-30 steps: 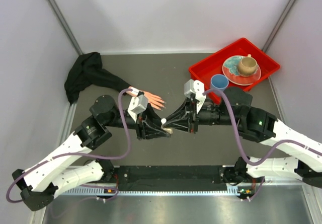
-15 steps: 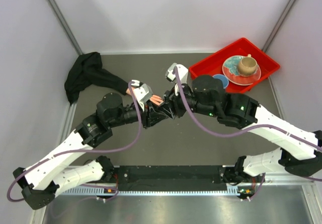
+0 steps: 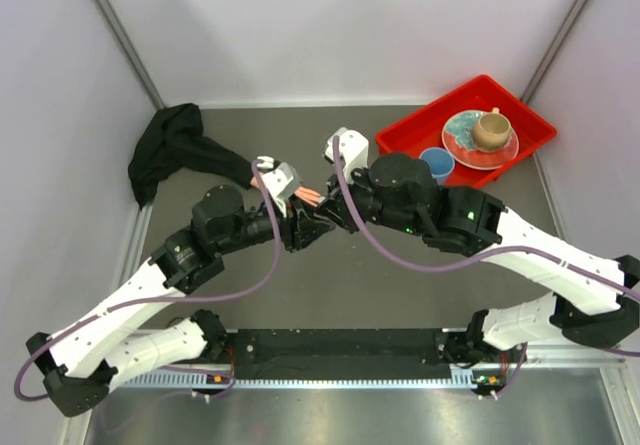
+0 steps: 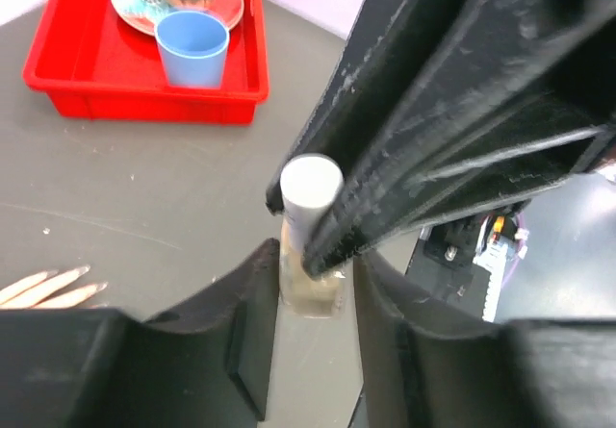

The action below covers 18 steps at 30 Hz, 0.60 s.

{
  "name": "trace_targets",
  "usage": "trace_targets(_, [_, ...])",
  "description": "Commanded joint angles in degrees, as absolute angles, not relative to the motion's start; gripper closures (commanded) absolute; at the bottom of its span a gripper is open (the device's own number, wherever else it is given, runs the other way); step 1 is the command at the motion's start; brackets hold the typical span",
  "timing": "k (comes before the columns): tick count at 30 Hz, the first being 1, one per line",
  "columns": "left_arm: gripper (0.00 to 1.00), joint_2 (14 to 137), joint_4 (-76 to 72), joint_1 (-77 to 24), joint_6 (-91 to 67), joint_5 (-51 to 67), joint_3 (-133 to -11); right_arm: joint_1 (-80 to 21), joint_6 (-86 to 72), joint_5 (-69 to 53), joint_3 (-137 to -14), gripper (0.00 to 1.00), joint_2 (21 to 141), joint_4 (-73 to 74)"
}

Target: Paint the nails

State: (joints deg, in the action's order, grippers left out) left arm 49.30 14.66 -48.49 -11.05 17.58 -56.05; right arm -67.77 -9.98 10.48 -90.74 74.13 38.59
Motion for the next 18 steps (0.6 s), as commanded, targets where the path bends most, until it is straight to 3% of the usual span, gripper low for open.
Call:
trace_targets(1, [0.54, 44.5, 4.1, -48.5, -13.1, 15.8, -53.5, -68.1, -13.4, 14.1, -88.6, 1.0, 69.8, 32.4])
trace_targets(13, [0.46, 44.1, -1.3, -48.5, -14.3, 19.0, -49.7, -68.1, -19.5, 14.8, -85.6, 1.0, 66.4, 28.9])
trace_targets(18, [0.47, 44.6, -4.1, -48.5, -14.9, 19.1, -49.0, -68.1, -20.8, 14.1, -86.2, 1.0, 67.1, 30.0])
